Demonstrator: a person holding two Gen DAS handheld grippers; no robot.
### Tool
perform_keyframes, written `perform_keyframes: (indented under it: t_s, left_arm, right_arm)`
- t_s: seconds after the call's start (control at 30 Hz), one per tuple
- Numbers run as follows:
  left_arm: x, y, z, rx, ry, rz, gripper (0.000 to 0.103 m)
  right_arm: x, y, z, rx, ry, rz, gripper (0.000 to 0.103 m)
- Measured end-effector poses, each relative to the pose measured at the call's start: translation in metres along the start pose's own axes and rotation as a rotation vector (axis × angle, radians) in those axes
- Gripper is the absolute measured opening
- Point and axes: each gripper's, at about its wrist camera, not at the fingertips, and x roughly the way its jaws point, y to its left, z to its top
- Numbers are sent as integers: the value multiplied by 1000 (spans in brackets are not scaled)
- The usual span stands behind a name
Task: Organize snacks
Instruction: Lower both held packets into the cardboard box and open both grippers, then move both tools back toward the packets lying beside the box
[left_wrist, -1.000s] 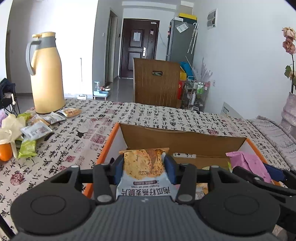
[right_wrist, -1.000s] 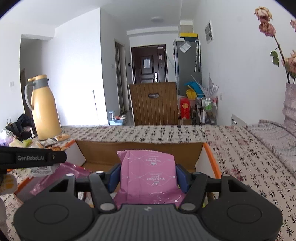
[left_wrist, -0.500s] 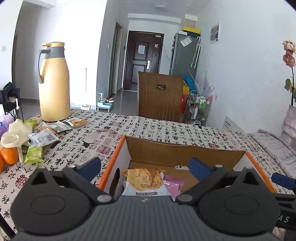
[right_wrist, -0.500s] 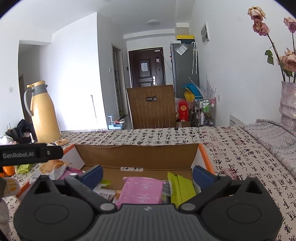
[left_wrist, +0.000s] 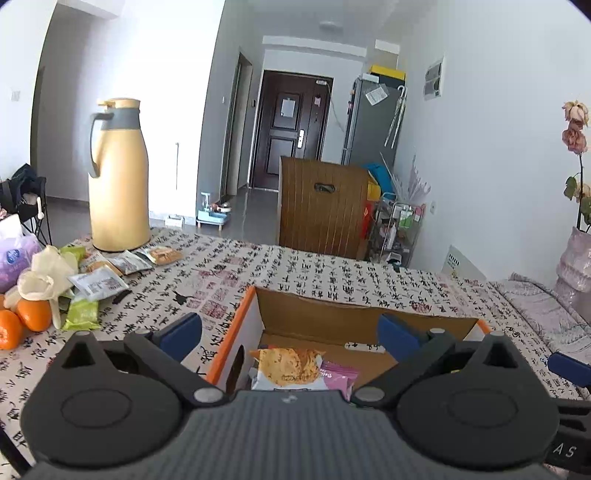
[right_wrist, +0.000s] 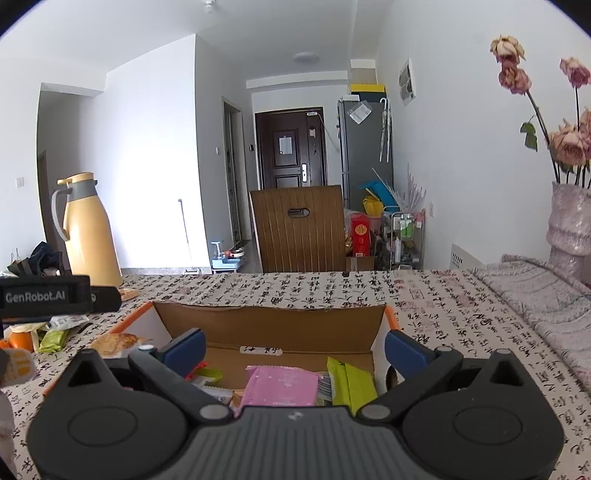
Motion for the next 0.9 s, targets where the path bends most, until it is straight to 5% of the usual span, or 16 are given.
perform_keyframes:
  t_s: [0.9]
  left_arm:
    - [-99, 31, -57, 5, 19, -10, 103]
  right_arm:
    - [-103, 19, -45, -34, 51, 13, 103]
